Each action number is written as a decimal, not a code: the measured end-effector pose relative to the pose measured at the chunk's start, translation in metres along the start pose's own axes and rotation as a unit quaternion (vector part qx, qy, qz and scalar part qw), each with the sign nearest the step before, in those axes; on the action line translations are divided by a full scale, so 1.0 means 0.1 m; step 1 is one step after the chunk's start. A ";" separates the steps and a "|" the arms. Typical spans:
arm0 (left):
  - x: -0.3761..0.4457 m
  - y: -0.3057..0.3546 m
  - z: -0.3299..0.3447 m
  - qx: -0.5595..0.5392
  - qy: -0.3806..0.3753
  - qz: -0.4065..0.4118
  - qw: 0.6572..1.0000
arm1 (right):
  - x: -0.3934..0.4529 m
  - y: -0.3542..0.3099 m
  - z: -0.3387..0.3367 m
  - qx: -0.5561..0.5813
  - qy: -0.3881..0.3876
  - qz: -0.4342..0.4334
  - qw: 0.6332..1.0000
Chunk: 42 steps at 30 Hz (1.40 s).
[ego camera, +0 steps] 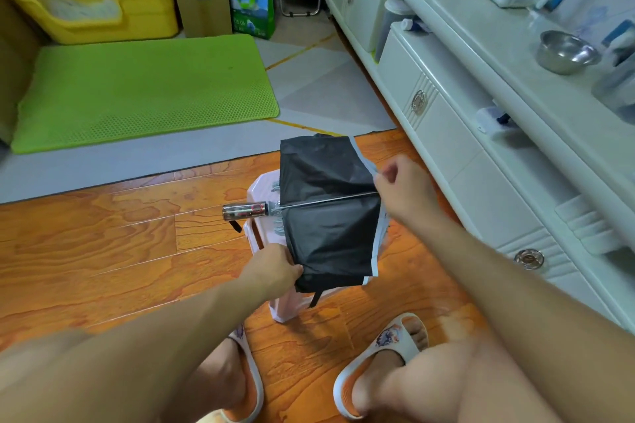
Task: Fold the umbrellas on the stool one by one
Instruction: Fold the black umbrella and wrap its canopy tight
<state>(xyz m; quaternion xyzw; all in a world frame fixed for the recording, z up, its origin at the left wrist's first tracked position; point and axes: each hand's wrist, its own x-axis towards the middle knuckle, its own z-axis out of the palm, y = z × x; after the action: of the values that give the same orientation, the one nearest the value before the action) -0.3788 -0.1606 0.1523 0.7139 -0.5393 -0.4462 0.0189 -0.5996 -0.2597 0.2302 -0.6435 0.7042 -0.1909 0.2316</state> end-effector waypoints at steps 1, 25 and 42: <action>0.00 0.00 -0.02 0.005 -0.009 0.004 1.000 | 0.20 -0.11 -0.03 -0.003 -0.014 -0.032 0.999; 0.05 -0.03 -0.95 -0.441 -0.175 -0.123 0.872 | -0.36 -0.55 -0.24 -0.315 -0.194 -0.471 0.801; 0.05 0.07 -0.03 0.359 -0.033 0.300 0.883 | -0.23 0.03 0.13 -0.198 -0.259 -0.226 0.918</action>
<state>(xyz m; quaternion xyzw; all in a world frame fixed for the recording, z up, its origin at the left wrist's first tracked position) -0.3820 -0.1693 0.1545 0.4610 -0.8511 -0.2185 -0.1234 -0.5929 -0.2357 0.2198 -0.8453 0.4787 0.0781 0.2241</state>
